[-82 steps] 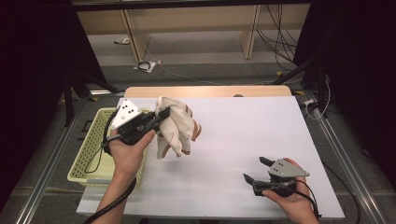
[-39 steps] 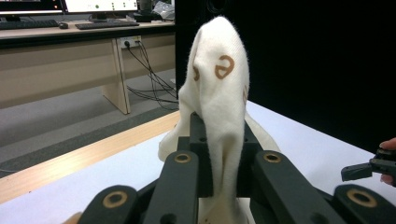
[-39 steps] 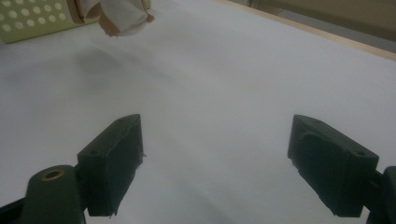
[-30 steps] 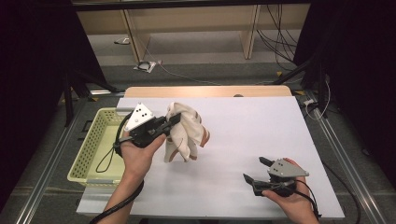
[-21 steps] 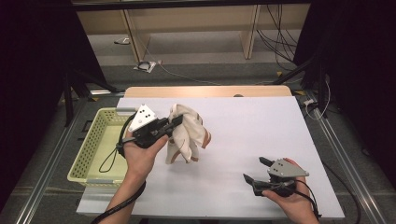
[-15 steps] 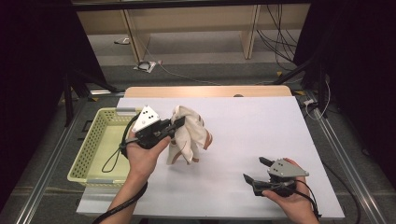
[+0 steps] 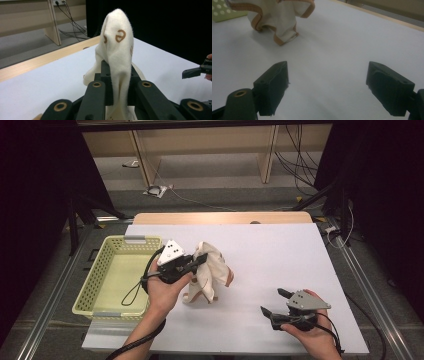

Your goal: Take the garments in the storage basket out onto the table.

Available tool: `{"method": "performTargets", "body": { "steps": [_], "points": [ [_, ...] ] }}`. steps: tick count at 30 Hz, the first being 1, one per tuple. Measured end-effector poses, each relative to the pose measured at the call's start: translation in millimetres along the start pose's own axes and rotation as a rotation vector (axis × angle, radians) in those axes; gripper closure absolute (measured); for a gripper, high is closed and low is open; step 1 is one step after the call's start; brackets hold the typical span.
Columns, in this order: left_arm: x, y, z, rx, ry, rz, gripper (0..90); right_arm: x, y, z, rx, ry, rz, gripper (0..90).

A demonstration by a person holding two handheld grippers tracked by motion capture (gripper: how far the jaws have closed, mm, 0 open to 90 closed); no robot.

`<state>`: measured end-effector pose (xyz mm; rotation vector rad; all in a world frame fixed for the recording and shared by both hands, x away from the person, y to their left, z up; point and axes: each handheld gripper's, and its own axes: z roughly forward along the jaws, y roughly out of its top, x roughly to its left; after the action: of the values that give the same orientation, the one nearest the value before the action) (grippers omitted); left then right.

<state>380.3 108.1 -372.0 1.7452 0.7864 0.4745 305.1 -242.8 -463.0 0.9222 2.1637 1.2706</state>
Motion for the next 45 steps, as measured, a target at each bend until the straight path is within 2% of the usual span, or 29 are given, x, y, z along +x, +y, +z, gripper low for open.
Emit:
{"method": "performTargets", "body": {
  "steps": [14,20,34,39,43,45],
  "points": [
    [-8.5,-16.2,20.2,0.088,-0.036,0.010,79.7,0.0,-0.1,0.3,0.001,0.001,-0.003,19.1],
    [-12.1,-24.1,29.3,0.144,-0.052,0.016,77.2,0.0,-0.1,0.1,0.002,0.001,-0.002,19.1],
    [-15.4,-35.8,41.5,0.216,-0.061,0.020,72.0,0.1,-0.3,0.2,0.004,0.003,-0.002,19.1],
    [-11.6,-34.4,39.9,0.214,-0.054,0.003,64.0,0.0,-0.3,-0.1,0.003,0.001,-0.003,19.1],
    [-6.7,-31.3,34.4,0.186,-0.069,-0.034,50.9,0.1,-0.3,-0.4,0.002,0.001,-0.001,19.0],
    [-3.9,-29.3,31.1,0.180,-0.076,-0.043,40.6,0.1,-0.2,-0.6,0.001,0.001,0.000,19.0]
  ]
}}
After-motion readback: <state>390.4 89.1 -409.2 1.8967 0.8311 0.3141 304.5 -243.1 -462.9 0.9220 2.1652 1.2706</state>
